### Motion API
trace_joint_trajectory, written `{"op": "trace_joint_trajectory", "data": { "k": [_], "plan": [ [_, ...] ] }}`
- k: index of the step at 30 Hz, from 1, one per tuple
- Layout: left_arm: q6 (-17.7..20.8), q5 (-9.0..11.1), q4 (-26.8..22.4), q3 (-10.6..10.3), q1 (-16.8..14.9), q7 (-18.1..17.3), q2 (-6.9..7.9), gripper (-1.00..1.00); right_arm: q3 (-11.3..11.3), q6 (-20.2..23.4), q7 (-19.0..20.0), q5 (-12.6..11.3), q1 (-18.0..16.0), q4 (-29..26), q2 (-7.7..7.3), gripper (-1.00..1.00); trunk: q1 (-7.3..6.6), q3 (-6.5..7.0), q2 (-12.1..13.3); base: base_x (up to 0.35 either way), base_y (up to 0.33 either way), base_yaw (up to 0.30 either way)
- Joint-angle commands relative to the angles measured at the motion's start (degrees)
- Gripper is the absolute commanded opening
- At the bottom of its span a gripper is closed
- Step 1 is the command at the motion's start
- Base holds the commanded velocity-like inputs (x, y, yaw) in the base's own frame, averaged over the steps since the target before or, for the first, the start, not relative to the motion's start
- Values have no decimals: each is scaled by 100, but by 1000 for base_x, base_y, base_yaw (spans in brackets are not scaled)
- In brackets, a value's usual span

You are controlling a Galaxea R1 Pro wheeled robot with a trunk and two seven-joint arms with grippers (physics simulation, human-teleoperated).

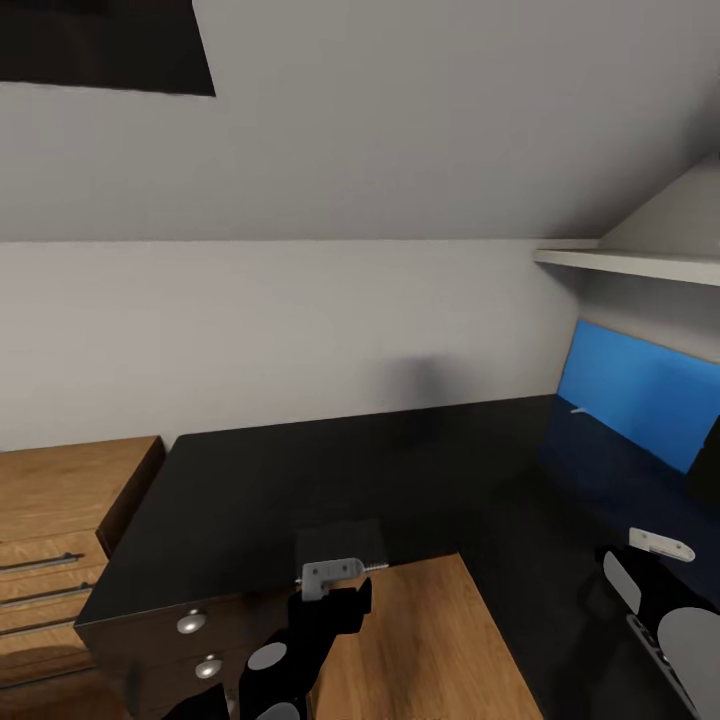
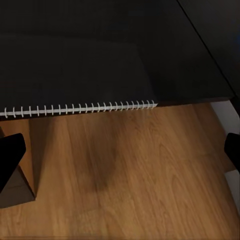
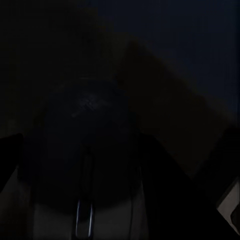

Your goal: In the bedroom, organize the workspace by keeping the computer under the desk, ensuring the monitor is on the desk, placing the keyboard on the desk next to the monitor, placing the mouse on the desk next to the keyboard, moving the folder from the swivel chair onto the desk next to the mouse, stacking the notebook on top of the folder with the pen on top of the notebook, and positioning the swivel chair next to the desk.

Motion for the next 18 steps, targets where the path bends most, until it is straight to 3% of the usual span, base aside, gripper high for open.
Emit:
{"op": "trace_joint_trajectory", "data": {
  "k": [1, 18],
  "plan": [
    [31, 11, -9, -8, -8, 33, 2, 100, 3, 10, -32, -72, -1, -12, -1, -100, -1, -7, -4, -21, 0, 0],
    [22, 19, 9, -1, -9, 29, 3, 100, 1, 10, -32, -72, -1, -11, -1, -100, -1, -7, -4, -41, -2, 0]
  ]
}}
